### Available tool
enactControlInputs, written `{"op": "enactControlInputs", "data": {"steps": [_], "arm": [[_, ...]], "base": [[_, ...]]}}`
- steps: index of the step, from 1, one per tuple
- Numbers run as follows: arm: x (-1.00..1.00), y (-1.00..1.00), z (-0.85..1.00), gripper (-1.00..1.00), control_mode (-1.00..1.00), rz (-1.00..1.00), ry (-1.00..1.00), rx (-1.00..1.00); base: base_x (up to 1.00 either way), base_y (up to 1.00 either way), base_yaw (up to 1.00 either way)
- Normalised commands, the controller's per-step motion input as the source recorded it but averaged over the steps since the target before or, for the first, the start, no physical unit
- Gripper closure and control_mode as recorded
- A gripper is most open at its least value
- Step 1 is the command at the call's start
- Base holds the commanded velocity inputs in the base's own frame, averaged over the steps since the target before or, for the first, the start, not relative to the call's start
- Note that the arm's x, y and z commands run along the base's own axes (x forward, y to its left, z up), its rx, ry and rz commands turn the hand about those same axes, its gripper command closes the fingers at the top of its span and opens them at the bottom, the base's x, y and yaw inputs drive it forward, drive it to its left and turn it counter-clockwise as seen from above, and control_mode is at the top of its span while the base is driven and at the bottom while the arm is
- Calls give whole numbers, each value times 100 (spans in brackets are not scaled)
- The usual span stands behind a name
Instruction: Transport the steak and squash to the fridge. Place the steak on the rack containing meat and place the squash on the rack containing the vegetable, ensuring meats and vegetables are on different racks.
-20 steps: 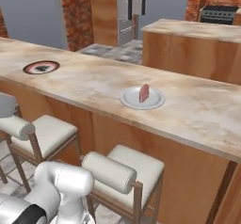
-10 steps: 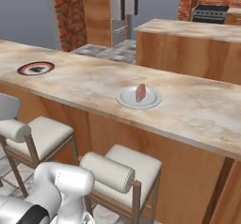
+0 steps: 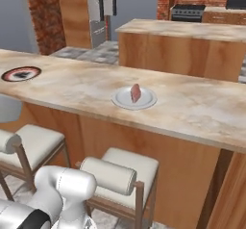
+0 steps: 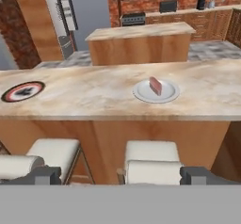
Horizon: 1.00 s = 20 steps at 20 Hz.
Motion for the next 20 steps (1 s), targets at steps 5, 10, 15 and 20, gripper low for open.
{"op": "enactControlInputs", "data": {"steps": [5, 10, 15, 20], "arm": [[0, 0, 0, -100, 100, 0, 0, 0], [0, 0, 0, -100, 100, 0, 0, 0], [40, -27, -7, -100, -100, 4, 5, 3], [99, -53, -35, -100, -100, 10, 27, 2]], "base": [[100, -31, -41], [72, -21, -10], [55, -35, 2], [0, 0, 0]]}}
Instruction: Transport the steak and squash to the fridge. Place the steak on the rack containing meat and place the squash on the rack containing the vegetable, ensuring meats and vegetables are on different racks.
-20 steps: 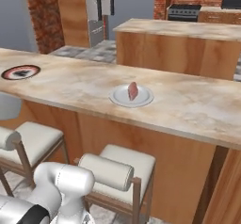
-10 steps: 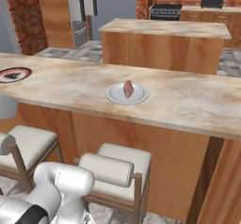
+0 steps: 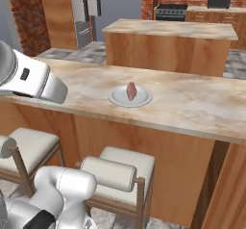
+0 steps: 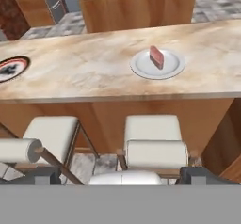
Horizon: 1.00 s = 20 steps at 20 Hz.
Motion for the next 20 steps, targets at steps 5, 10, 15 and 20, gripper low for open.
{"op": "enactControlInputs", "data": {"steps": [5, 10, 15, 20], "arm": [[81, -20, -44, -100, -100, 2, 22, 0], [85, 0, -61, -100, -100, 0, 11, -2], [87, 0, -28, -100, -100, 0, 4, -2], [64, -24, 0, -100, -100, 0, 9, 0]], "base": [[0, 0, 0], [0, 0, 0], [0, 0, 0], [0, 0, 0]]}}
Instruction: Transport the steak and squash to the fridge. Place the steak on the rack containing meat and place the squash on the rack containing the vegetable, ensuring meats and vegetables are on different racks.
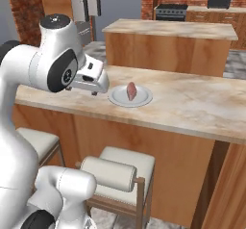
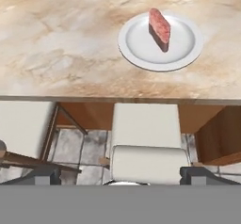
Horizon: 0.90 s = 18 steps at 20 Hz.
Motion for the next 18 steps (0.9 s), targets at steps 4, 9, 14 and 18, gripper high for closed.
{"op": "enactControlInputs", "data": {"steps": [4, 9, 14, 18], "arm": [[45, -33, -9, -100, -100, 0, 9, 0], [48, -32, -22, -100, -100, 0, 8, -1], [53, -21, -29, -100, -100, 0, 6, -1], [39, -27, -30, -100, -100, 0, 0, 0]], "base": [[0, 0, 0], [0, 0, 0], [0, 0, 0], [0, 0, 0]]}}
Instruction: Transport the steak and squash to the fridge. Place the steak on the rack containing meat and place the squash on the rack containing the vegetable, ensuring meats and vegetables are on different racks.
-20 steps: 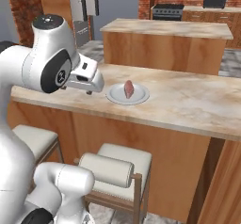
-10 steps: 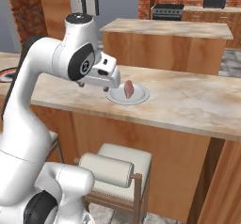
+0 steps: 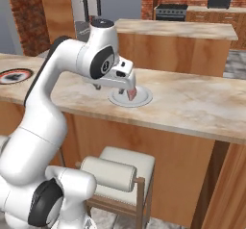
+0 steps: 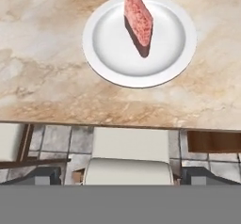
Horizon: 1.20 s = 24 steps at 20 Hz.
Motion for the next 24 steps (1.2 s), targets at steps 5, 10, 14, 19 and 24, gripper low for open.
{"op": "enactControlInputs", "data": {"steps": [5, 10, 14, 19, 24], "arm": [[46, -8, -32, -100, -100, 0, 0, -1], [40, 0, -31, -100, -100, 0, 0, -4], [46, 0, -23, -100, -100, 0, 0, -5], [46, -3, -8, -100, -100, 0, 3, -1], [47, -12, -4, -100, -100, 0, 12, 0]], "base": [[0, 0, 0], [0, 0, 0], [0, 0, 0], [0, 0, 0], [0, 0, 0]]}}
